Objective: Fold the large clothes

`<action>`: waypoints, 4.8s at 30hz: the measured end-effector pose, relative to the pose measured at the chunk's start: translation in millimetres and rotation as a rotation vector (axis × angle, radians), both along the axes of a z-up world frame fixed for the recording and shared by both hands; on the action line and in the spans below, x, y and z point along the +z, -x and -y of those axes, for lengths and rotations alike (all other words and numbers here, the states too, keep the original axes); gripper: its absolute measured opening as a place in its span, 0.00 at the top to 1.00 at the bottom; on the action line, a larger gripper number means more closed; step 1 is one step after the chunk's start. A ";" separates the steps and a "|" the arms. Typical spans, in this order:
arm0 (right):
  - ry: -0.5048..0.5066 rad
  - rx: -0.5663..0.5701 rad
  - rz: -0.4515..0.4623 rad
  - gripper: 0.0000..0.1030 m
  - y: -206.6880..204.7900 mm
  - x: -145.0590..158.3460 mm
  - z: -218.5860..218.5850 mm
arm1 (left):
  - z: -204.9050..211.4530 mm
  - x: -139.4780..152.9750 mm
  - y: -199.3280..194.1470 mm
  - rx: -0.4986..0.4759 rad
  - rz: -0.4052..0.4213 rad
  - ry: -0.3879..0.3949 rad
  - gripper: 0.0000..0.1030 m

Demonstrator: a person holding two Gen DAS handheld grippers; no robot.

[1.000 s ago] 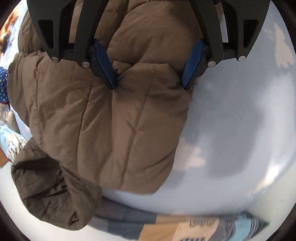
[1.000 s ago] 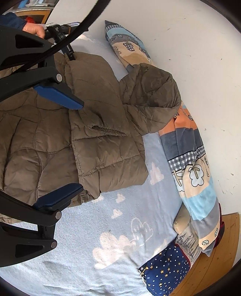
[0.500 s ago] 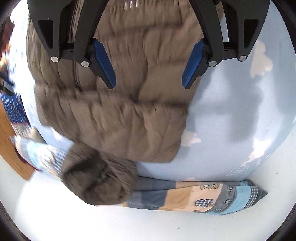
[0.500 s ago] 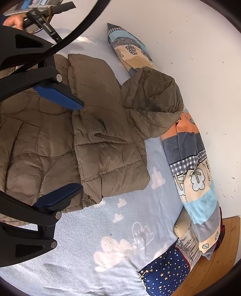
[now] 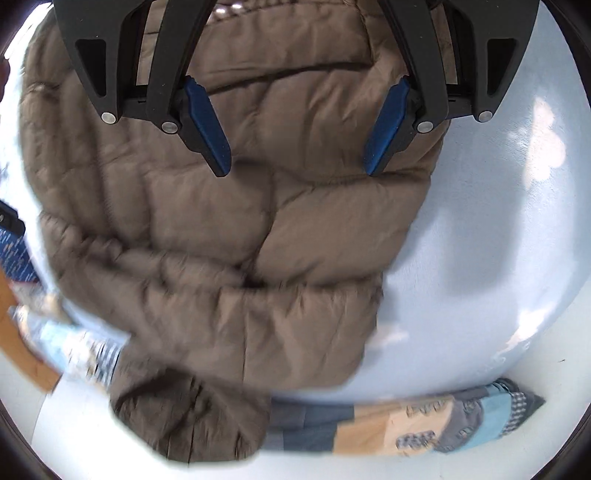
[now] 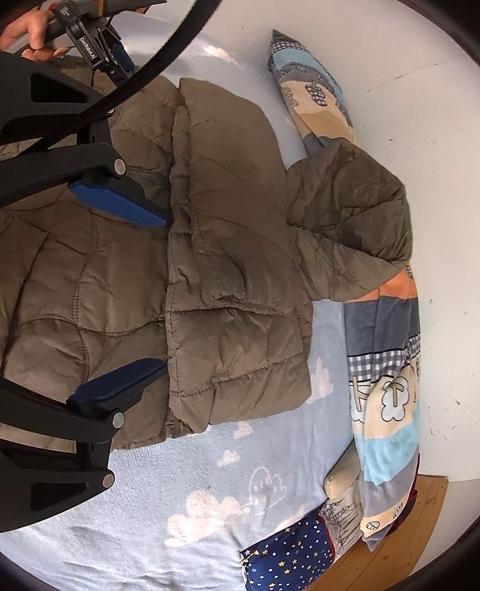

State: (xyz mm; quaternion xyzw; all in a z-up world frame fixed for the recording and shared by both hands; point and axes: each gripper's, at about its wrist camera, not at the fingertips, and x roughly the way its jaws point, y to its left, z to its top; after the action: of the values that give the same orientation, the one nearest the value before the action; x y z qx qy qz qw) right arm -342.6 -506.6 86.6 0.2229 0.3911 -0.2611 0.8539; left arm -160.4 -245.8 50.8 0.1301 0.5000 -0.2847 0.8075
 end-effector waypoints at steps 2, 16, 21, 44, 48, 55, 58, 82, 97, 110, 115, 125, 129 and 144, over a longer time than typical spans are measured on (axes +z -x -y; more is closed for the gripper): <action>-0.054 0.025 -0.064 0.24 -13.1 -22.9 0.1 | 6.6 -5.9 1.2 -0.032 0.001 -0.050 0.27; -0.251 -0.102 0.019 0.22 101.3 -28.1 71.9 | -79.2 21.5 -45.4 0.078 -0.088 0.067 0.26; -0.433 -0.187 0.057 0.22 176.7 -68.6 92.8 | -115.0 4.9 -55.3 0.070 -0.227 0.136 0.29; -0.135 -0.058 -0.132 0.91 195.6 -52.7 10.9 | -96.1 17.9 26.2 -0.120 -0.216 0.079 0.85; -0.149 -0.060 -0.123 0.91 214.7 -45.3 -2.5 | -110.4 22.4 50.0 -0.133 -0.216 0.061 0.85; -0.179 -0.135 -0.159 0.76 243.2 -51.2 -8.3 | -125.0 24.7 51.0 -0.022 -0.146 0.012 0.65; -0.130 -0.187 -0.075 0.62 251.5 -25.4 -5.0 | -124.3 51.0 42.6 0.034 -0.048 0.060 0.64; 0.018 0.125 0.036 0.57 -6.6 -20.4 -30.7 | 78.2 30.8 -20.9 -0.100 0.100 0.089 0.46; -0.060 0.095 -0.086 0.56 -23.8 -62.5 -22.1 | 81.8 12.2 -22.9 -0.111 0.060 0.041 0.44; -0.074 0.087 -0.080 0.53 -21.4 -59.8 -25.7 | 79.0 16.7 -21.6 -0.088 0.067 0.042 0.42; -0.073 0.091 -0.088 0.48 -23.9 -59.6 -27.1 | 79.7 17.4 -21.9 -0.086 0.069 0.034 0.41; -0.087 0.110 -0.082 0.25 -34.3 -60.3 -30.9 | 78.3 17.8 -24.7 -0.081 0.060 0.040 0.37; -0.080 0.107 -0.074 0.25 -30.6 -54.0 -32.1 | 75.0 22.2 -26.6 -0.066 0.047 0.065 0.37; -0.049 0.130 0.151 0.28 8.4 46.5 -13.0 | 43.5 64.2 -45.2 0.021 0.012 0.239 0.37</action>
State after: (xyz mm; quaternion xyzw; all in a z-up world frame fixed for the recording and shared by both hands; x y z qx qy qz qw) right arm -351.0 -493.7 133.1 0.2368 0.3456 -0.1780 0.8904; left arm -115.2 -289.3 115.0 0.0296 0.4590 -0.3330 0.8232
